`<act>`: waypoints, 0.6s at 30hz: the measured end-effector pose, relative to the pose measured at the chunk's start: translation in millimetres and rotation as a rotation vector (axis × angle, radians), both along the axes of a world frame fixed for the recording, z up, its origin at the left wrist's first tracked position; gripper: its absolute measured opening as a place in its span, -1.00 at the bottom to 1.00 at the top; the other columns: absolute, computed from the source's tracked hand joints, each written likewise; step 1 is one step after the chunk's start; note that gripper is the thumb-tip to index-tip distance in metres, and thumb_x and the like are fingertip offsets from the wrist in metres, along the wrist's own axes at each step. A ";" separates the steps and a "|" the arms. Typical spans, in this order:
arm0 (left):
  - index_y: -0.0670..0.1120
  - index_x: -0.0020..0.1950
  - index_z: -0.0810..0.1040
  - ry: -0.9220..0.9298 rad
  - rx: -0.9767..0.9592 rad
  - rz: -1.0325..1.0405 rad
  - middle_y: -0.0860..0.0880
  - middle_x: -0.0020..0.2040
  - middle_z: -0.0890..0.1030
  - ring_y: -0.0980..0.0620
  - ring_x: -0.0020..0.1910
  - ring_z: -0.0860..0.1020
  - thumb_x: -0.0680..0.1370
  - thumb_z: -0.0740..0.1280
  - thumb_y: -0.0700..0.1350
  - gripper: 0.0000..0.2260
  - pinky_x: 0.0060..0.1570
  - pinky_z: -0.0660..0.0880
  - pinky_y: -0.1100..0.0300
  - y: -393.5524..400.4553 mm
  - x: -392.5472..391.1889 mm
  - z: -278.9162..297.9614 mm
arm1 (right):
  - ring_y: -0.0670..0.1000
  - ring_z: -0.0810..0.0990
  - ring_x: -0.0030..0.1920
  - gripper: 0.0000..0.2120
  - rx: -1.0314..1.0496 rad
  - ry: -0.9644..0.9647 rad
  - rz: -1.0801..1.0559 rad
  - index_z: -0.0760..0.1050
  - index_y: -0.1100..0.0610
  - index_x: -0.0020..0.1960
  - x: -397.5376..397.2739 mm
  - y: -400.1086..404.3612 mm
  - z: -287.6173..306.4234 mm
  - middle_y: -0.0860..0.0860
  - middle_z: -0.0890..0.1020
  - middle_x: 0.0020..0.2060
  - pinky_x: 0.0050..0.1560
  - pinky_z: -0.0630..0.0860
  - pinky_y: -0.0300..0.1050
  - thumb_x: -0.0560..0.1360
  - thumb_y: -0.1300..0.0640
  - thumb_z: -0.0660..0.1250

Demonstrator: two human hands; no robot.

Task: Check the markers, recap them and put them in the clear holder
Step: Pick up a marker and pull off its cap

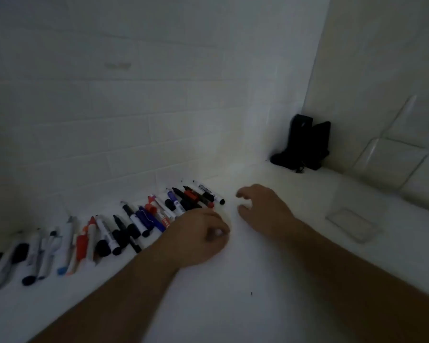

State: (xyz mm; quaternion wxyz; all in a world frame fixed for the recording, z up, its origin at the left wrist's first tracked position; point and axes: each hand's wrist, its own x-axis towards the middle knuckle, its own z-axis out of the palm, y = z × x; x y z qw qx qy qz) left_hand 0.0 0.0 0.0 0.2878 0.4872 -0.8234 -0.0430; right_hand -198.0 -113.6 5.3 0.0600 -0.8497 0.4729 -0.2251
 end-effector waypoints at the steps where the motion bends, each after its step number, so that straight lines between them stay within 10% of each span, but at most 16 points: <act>1: 0.05 0.07 0.70 0.056 0.001 0.004 0.15 0.01 0.66 0.26 -0.01 0.52 0.57 0.35 -0.01 -0.83 0.05 0.42 0.35 -2.7 2.0 -2.7 | 0.02 0.53 0.13 -0.70 0.015 -0.070 0.062 0.51 -0.08 0.24 16.6 -4.5 2.3 -0.03 0.56 0.14 0.17 0.51 -0.03 0.52 -0.04 0.34; 13: 0.11 0.03 0.67 0.129 0.049 0.095 0.20 0.00 0.52 0.21 0.03 0.51 0.54 0.37 -0.02 -0.88 0.03 0.44 0.31 -12.7 5.5 -9.4 | 0.06 0.53 -0.12 -0.84 -0.035 -0.003 0.050 0.53 0.05 -0.13 33.8 -13.1 1.7 0.04 0.58 -0.16 -0.14 0.43 -0.07 0.50 -0.03 0.42; 18: 0.07 0.02 0.70 0.112 0.027 0.089 0.16 0.00 0.57 0.21 0.04 0.53 0.54 0.39 -0.10 -0.87 0.07 0.48 0.26 -7.1 2.2 -4.6 | 0.08 0.58 -0.04 -0.71 0.121 -0.051 0.007 0.37 -0.03 0.28 -0.1 12.2 -6.3 0.05 0.58 -0.02 -0.03 0.55 0.00 0.58 0.03 0.29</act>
